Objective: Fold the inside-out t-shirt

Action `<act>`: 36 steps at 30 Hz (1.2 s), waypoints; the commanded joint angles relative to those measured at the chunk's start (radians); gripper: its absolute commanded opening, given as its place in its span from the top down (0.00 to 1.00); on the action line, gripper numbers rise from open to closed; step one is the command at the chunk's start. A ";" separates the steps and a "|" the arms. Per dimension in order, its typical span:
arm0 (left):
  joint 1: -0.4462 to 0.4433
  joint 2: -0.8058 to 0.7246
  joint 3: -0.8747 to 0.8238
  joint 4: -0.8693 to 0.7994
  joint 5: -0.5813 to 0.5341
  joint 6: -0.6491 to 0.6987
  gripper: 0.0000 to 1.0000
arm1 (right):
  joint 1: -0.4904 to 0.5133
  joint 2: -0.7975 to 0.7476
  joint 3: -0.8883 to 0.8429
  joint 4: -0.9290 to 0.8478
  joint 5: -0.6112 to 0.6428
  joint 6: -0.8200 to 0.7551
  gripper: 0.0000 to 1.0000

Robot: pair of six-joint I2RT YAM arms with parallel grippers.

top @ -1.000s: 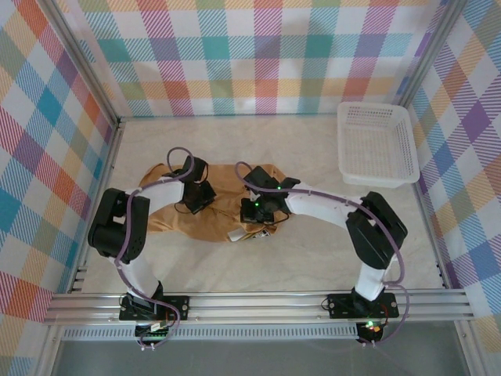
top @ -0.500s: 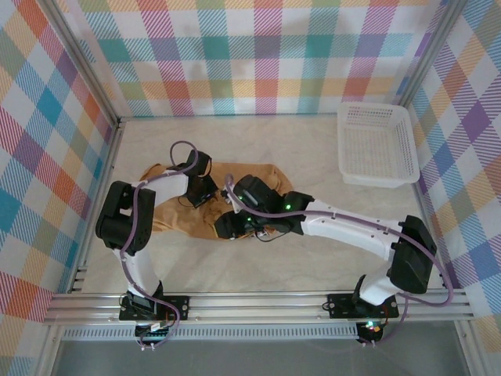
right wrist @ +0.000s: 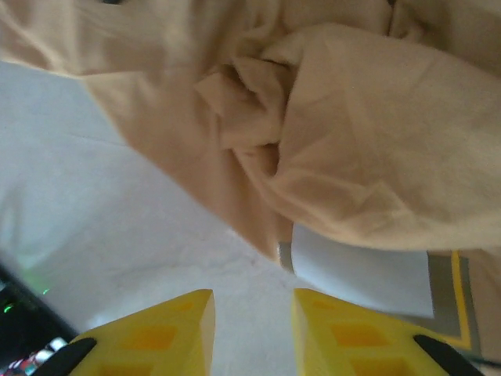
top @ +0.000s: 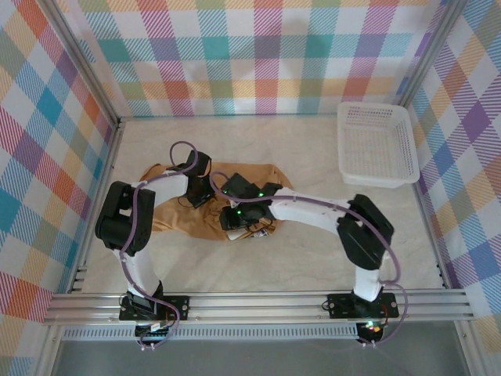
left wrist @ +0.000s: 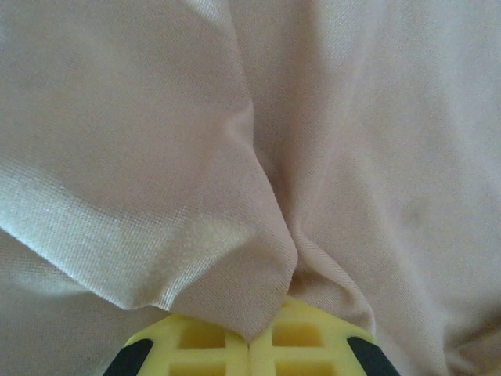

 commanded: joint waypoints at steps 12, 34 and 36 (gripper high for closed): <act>0.049 -0.168 -0.034 -0.064 0.006 0.018 1.00 | -0.154 0.084 -0.169 0.083 0.058 0.122 0.65; 0.166 -0.371 -0.002 -0.238 -0.103 0.120 0.42 | -0.309 -0.135 -0.141 0.002 0.031 -0.099 0.43; 0.240 -0.394 -0.019 -0.255 -0.081 0.131 0.38 | -0.321 -0.097 -0.102 0.023 -0.036 -0.124 0.39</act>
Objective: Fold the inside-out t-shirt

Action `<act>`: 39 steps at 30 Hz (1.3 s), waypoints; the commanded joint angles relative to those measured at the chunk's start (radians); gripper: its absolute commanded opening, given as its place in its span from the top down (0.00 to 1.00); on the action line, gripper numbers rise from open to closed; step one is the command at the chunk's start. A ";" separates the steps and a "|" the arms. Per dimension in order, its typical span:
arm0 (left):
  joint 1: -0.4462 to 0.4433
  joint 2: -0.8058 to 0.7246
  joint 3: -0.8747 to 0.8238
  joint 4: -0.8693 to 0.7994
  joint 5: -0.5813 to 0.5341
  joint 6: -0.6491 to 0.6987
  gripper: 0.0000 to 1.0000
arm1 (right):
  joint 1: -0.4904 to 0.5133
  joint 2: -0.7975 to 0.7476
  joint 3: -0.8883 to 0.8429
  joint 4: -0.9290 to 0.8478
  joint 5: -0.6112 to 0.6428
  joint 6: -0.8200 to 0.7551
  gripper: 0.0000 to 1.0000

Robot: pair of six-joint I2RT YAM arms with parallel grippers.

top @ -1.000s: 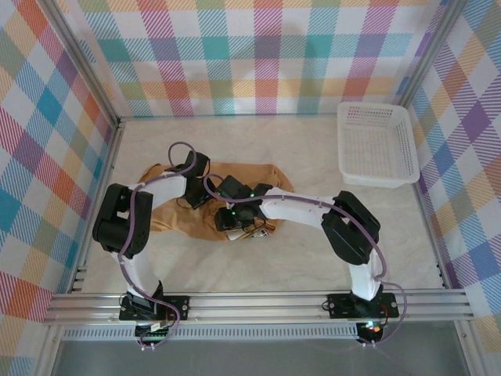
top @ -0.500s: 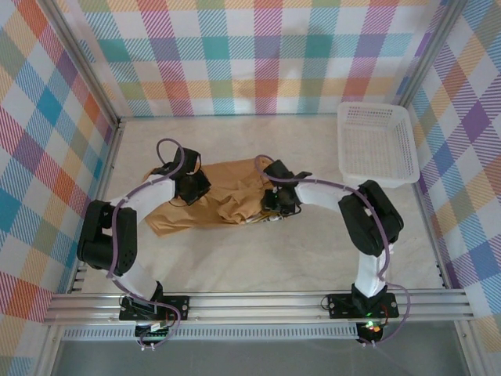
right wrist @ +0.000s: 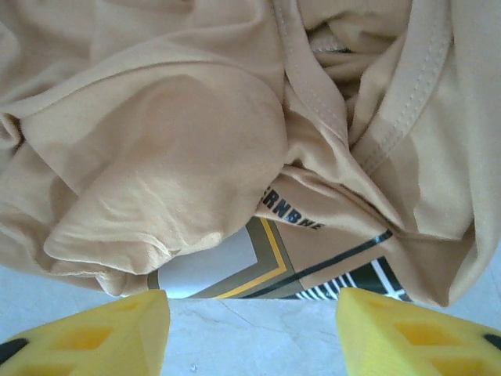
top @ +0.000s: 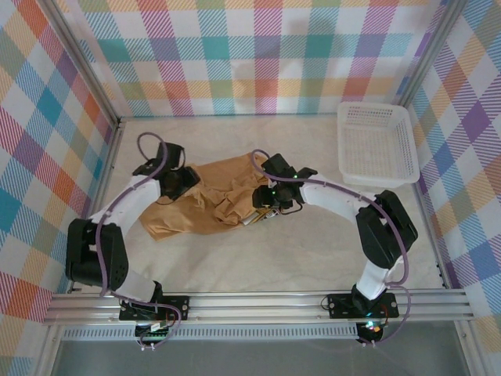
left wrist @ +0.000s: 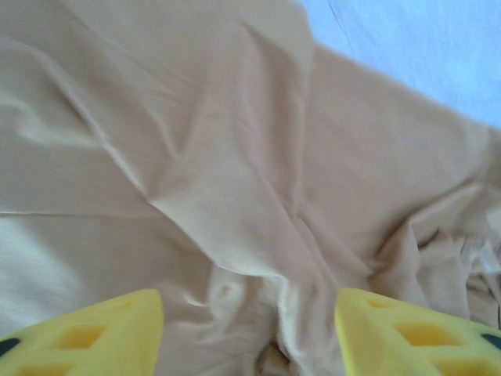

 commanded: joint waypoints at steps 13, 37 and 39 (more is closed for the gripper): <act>0.494 0.114 -0.028 -0.006 0.162 0.053 0.26 | -0.063 0.225 0.189 -0.024 -0.191 -0.065 0.32; 0.568 0.252 -0.148 0.054 0.157 0.042 0.46 | -0.068 0.321 0.215 0.076 -0.362 0.012 0.78; 0.568 0.260 -0.142 0.066 0.159 0.033 0.64 | -0.068 0.313 0.216 0.068 -0.361 0.007 0.90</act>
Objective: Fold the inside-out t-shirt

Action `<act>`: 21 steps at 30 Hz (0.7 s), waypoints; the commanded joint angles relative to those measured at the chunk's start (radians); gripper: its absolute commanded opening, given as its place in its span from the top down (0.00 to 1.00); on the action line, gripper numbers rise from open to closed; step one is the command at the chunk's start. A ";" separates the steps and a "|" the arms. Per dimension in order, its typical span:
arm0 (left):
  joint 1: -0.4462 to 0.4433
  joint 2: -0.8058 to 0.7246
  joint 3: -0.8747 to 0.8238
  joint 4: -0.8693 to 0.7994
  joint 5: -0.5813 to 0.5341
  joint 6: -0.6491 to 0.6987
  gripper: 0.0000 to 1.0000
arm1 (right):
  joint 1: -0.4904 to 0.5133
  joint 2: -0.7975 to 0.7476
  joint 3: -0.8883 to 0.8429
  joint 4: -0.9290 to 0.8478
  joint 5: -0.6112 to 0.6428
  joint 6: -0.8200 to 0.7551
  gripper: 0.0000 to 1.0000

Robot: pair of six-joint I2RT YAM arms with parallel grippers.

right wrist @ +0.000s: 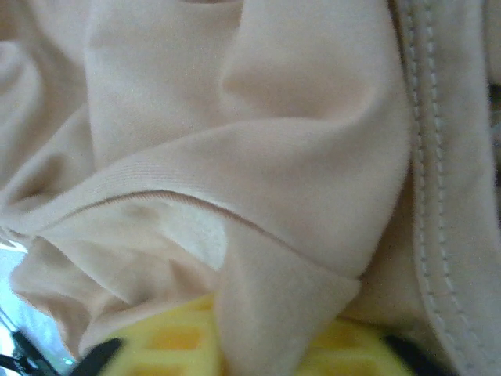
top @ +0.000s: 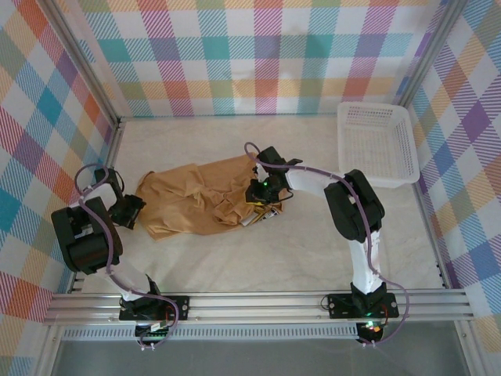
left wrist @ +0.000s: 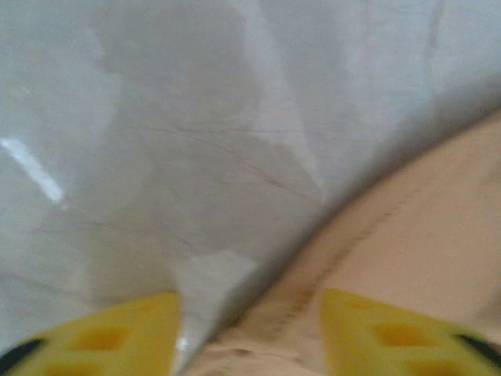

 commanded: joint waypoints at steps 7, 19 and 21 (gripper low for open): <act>0.000 0.024 0.018 0.090 0.066 -0.033 0.92 | -0.005 -0.064 0.042 -0.036 -0.008 -0.028 0.98; -0.039 -0.031 0.046 0.062 0.073 -0.013 0.90 | -0.073 -0.250 0.035 -0.119 0.107 -0.034 1.00; -0.062 -0.029 0.071 0.031 0.058 0.007 0.79 | -0.130 -0.311 -0.020 -0.105 0.111 -0.013 1.00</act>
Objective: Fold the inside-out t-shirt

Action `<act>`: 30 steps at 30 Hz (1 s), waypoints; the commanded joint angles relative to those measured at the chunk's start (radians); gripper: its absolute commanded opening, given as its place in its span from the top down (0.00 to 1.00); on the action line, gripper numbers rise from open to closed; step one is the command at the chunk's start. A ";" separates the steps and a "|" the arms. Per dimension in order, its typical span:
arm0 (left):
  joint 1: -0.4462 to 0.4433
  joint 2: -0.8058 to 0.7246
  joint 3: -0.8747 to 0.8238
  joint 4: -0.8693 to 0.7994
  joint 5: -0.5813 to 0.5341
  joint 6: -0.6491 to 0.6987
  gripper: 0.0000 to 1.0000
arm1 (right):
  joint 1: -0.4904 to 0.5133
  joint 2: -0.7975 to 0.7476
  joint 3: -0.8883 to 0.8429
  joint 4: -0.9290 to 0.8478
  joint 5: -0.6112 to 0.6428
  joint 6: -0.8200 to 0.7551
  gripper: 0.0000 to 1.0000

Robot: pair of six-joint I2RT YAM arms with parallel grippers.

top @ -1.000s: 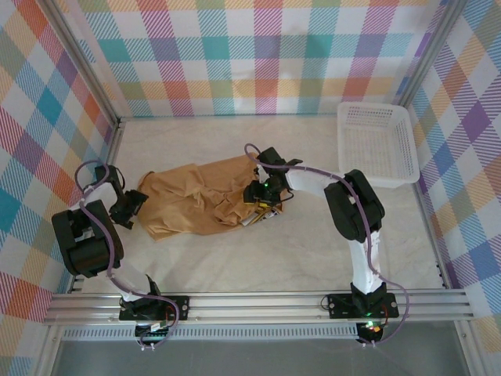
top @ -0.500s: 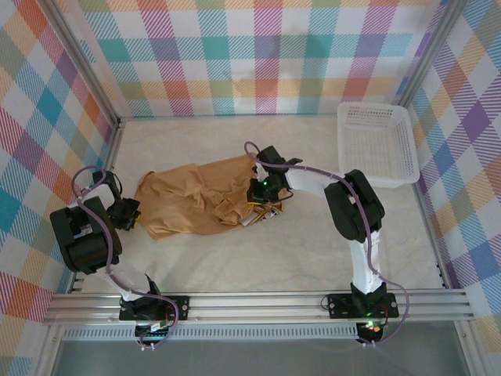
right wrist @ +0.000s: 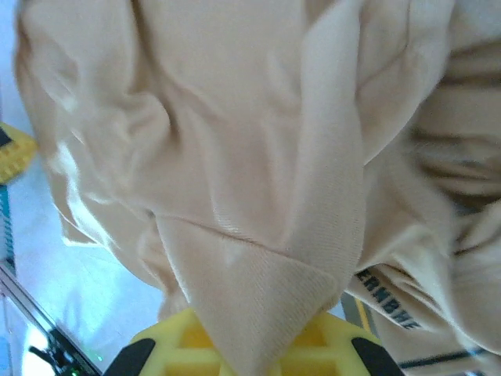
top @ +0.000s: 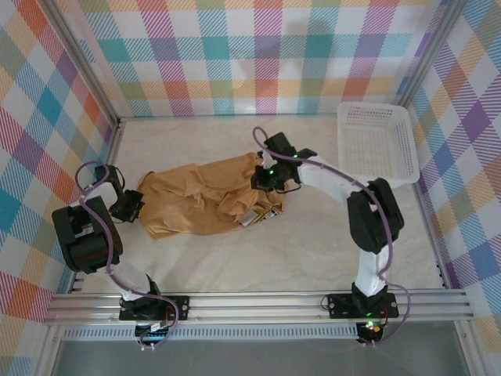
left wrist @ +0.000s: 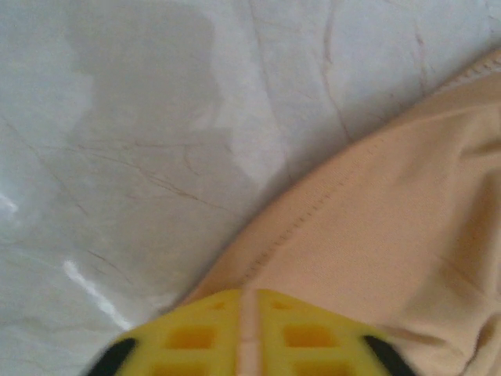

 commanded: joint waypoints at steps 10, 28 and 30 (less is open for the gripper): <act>-0.089 -0.019 0.059 -0.066 0.006 0.059 0.59 | -0.195 -0.204 -0.194 0.035 0.028 0.027 1.00; -0.254 0.128 0.102 -0.040 -0.038 0.020 0.57 | -0.193 -0.177 -0.171 0.042 -0.022 0.035 1.00; -0.258 0.153 0.115 -0.059 -0.068 0.018 0.56 | -0.194 -0.180 -0.171 0.036 -0.016 0.032 1.00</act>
